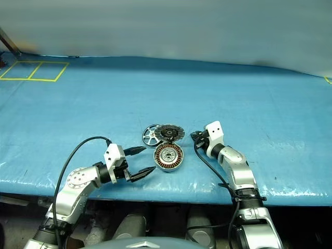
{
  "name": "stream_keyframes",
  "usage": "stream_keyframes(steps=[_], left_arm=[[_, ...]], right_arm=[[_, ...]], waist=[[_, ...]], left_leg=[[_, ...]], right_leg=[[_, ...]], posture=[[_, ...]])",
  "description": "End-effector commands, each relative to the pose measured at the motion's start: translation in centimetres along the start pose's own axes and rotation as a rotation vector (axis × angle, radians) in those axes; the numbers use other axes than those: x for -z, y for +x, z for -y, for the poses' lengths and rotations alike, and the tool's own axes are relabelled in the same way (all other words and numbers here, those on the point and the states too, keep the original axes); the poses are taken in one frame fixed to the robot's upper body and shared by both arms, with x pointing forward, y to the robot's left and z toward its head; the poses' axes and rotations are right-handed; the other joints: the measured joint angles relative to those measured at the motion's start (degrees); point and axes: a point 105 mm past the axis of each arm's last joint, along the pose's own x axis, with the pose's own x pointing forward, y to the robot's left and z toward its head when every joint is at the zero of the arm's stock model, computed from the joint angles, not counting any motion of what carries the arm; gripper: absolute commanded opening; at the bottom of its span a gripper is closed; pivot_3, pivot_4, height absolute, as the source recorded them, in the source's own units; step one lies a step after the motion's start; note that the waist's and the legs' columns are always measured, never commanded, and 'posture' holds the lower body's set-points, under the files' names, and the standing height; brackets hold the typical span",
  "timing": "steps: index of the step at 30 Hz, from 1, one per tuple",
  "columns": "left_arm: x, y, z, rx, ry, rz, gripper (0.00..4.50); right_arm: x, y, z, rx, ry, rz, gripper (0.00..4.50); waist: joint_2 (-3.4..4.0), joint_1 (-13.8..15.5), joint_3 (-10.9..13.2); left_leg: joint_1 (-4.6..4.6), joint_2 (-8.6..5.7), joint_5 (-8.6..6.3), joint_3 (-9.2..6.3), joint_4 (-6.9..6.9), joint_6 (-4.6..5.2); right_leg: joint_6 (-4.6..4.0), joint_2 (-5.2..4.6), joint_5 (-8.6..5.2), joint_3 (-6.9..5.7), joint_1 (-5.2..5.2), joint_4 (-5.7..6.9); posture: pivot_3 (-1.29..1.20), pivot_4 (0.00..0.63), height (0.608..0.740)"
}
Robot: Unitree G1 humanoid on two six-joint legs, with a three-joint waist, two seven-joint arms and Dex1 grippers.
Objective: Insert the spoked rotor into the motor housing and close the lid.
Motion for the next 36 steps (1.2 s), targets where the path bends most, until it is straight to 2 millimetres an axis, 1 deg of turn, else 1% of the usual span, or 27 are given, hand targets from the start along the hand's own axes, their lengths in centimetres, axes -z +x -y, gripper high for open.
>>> stream_keyframes(steps=[1, 5, 10, 13, 17, 19, 23, 25, 27, 29, 36], left_arm=[[-0.5, 0.3, 0.1, 0.018, 0.026, 0.015, 4.50], [-0.5, 0.2, 0.0, 0.019, 0.030, 0.013, 4.50], [-0.4, 0.3, -0.1, 0.026, 0.034, 0.011, 4.50], [-0.5, 0.5, -0.2, 0.038, 0.038, 0.015, 4.50], [-0.5, 0.8, -0.4, 0.046, 0.051, 0.020, 4.50], [-0.4, 0.9, -0.4, 0.051, 0.056, 0.021, 4.50], [-0.3, 1.0, -0.4, 0.058, 0.064, 0.018, 4.50], [-0.3, 1.1, -0.4, 0.059, 0.067, 0.018, 4.50], [-0.3, 1.0, -0.5, 0.056, 0.071, 0.019, 4.50], [-0.3, 0.9, -0.5, 0.051, 0.073, 0.020, 4.50], [0.2, 0.7, -0.4, 0.040, 0.076, 0.002, 4.50]], right_arm=[[0.6, -0.6, 0.3, 0.028, 0.002, -0.010, 0.66], [-0.2, -2.2, 0.7, 0.045, -0.007, 0.013, 0.66], [-0.3, -4.8, -0.1, -0.012, -0.037, -0.021, 0.66], [-0.7, -6.1, -0.7, -0.044, -0.044, -0.024, 0.66], [-2.1, -7.3, -1.9, -0.118, -0.039, 0.000, 0.66], [-3.4, -7.6, -3.2, -0.186, -0.036, 0.037, 0.66], [-5.0, -7.3, -5.4, -0.283, -0.049, 0.076, 0.66], [-5.3, -7.1, -6.4, -0.323, -0.051, 0.079, 0.66], [-5.1, -6.7, -7.8, -0.380, -0.056, 0.066, 0.66], [-4.9, -6.3, -8.7, -0.414, -0.060, 0.053, 0.66], [-4.2, -4.8, -9.9, -0.443, -0.068, 0.034, 0.66]], waist=[[0.01, 0.0, 0.0], [0.01, 0.4, 0.0], [0.02, 0.6, 0.0], [0.03, 0.5, 0.0], [0.05, 0.4, 0.0], [0.05, 0.4, 0.0], [0.05, 0.6, 0.0], [0.04, 0.6, 0.0], [0.04, 0.7, 0.0], [0.04, 0.6, 0.0], [0.04, 0.7, 0.0]], left_leg=[[0.00, 0.00, 0.00, 0.00, 0.00, 0.00], [-0.01, -0.01, 0.00, -0.01, -0.03, 0.00], [-0.05, -0.02, 0.00, 0.00, -0.03, 0.00], [-0.07, -0.01, -0.01, 0.00, -0.02, 0.00], [-0.13, 0.00, -0.01, 0.01, 0.01, 0.00], [-0.14, 0.00, -0.01, 0.02, 0.03, 0.00], [-0.24, -0.01, -0.01, 0.00, 0.01, 0.00], [-0.28, -0.02, -0.01, 0.00, 0.01, 0.00], [-0.28, -0.02, -0.01, 0.00, 0.01, 0.00], [-0.28, -0.01, -0.01, 0.00, 0.01, 0.00], [-0.31, -0.02, -0.01, -0.01, 0.01, 0.00]], right_leg=[[0.00, 0.00, 0.00, 0.00, 0.00, 0.00], [-0.01, -0.01, -0.01, 0.00, 0.00, -0.01], [-0.01, -0.03, -0.02, 0.00, -0.04, -0.01], [-0.01, -0.05, -0.02, 0.01, -0.06, -0.01], [-0.01, -0.06, -0.02, 0.01, -0.10, -0.01], [-0.01, -0.07, -0.02, 0.01, -0.10, -0.01], [-0.01, -0.08, -0.02, -0.02, -0.17, -0.04], [-0.01, -0.09, -0.02, -0.02, -0.20, -0.05], [0.00, -0.09, -0.02, -0.03, -0.20, -0.06], [-0.01, -0.09, -0.02, -0.03, -0.20, -0.05], [0.00, -0.10, -0.02, -0.03, -0.24, -0.06]], posture=[[0.00, 0.150, 0.740], [0.00, 0.150, 0.740], [0.00, 0.150, 0.740], [0.00, 0.150, 0.740], [0.00, 0.150, 0.740], [0.00, 0.150, 0.740], [0.00, 0.150, 0.740], [0.00, 0.150, 0.740], [0.00, 0.150, 0.740], [0.00, 0.150, 0.740], [0.00, 0.150, 0.740]])
